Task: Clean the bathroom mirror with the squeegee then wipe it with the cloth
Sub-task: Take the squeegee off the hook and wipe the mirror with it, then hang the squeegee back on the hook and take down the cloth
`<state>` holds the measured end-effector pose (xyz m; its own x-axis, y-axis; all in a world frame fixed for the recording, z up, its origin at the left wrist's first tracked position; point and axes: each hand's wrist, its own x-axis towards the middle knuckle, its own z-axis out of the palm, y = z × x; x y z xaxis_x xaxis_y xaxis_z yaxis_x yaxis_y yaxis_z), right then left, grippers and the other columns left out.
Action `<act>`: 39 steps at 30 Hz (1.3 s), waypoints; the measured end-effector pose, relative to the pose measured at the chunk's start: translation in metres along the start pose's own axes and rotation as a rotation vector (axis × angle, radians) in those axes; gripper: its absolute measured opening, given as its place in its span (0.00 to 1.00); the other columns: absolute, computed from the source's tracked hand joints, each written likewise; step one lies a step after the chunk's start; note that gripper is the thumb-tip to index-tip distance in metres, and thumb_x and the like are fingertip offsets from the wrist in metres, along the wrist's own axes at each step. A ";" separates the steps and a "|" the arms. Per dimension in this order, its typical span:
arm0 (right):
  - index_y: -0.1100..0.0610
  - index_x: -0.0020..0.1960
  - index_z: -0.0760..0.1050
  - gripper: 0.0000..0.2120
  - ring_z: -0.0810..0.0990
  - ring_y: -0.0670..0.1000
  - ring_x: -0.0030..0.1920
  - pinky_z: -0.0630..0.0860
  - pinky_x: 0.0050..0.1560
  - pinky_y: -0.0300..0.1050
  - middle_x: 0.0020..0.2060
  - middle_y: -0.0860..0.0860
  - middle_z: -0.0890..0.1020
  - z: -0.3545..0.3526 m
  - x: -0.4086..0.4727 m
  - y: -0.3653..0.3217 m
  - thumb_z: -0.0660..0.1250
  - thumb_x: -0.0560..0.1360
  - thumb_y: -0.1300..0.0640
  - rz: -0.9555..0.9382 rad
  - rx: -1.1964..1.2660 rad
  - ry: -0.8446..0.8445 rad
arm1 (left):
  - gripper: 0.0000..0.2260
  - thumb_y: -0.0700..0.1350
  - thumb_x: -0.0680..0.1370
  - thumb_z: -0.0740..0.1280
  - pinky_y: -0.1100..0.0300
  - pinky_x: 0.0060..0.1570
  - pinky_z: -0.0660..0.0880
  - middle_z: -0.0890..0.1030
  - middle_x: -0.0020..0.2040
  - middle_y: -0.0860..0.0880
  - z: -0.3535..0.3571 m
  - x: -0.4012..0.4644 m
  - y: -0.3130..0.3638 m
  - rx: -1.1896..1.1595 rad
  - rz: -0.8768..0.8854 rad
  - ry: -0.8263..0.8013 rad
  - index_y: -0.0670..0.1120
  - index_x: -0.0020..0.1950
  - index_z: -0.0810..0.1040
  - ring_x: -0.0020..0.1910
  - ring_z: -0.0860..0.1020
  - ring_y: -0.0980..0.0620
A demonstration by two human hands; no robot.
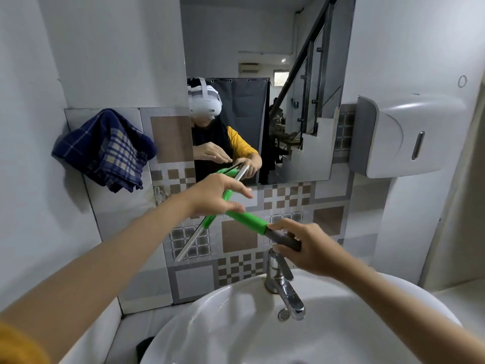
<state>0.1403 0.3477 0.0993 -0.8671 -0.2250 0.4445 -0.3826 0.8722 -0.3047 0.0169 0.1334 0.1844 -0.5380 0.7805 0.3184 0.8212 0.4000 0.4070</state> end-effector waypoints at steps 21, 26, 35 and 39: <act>0.50 0.55 0.80 0.19 0.62 0.63 0.70 0.58 0.66 0.68 0.68 0.59 0.69 -0.029 0.089 -0.044 0.77 0.66 0.50 -0.144 -0.183 0.592 | 0.13 0.36 0.70 0.71 0.59 0.42 0.80 0.80 0.46 0.48 0.020 -0.076 -0.006 -0.324 -0.022 0.406 0.45 0.53 0.76 0.45 0.79 0.53; 0.51 0.68 0.68 0.29 0.81 0.51 0.52 0.79 0.50 0.39 0.55 0.48 0.75 0.021 0.128 -0.085 0.74 0.70 0.59 0.062 0.574 0.481 | 0.17 0.37 0.69 0.72 0.64 0.44 0.78 0.80 0.48 0.53 0.035 -0.096 -0.040 -0.246 -0.034 0.623 0.47 0.55 0.75 0.44 0.79 0.56; 0.47 0.69 0.67 0.29 0.80 0.45 0.40 0.80 0.41 0.38 0.46 0.40 0.75 0.109 0.166 -0.112 0.70 0.73 0.65 0.040 0.739 0.307 | 0.18 0.43 0.71 0.72 0.63 0.43 0.78 0.78 0.48 0.54 0.070 -0.139 -0.109 -0.170 -0.269 0.723 0.51 0.57 0.71 0.45 0.78 0.56; 0.48 0.69 0.67 0.28 0.79 0.45 0.44 0.79 0.44 0.36 0.44 0.39 0.75 0.147 0.166 -0.109 0.70 0.73 0.65 0.042 0.690 0.251 | 0.18 0.46 0.71 0.71 0.69 0.43 0.75 0.78 0.48 0.55 0.093 -0.151 -0.127 -0.187 -0.383 0.700 0.54 0.57 0.69 0.46 0.77 0.60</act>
<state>-0.0090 0.1520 0.0826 -0.8180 -0.0191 0.5749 -0.5360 0.3879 -0.7498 0.0115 0.0098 0.0050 -0.8196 0.1004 0.5641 0.5445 0.4429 0.7123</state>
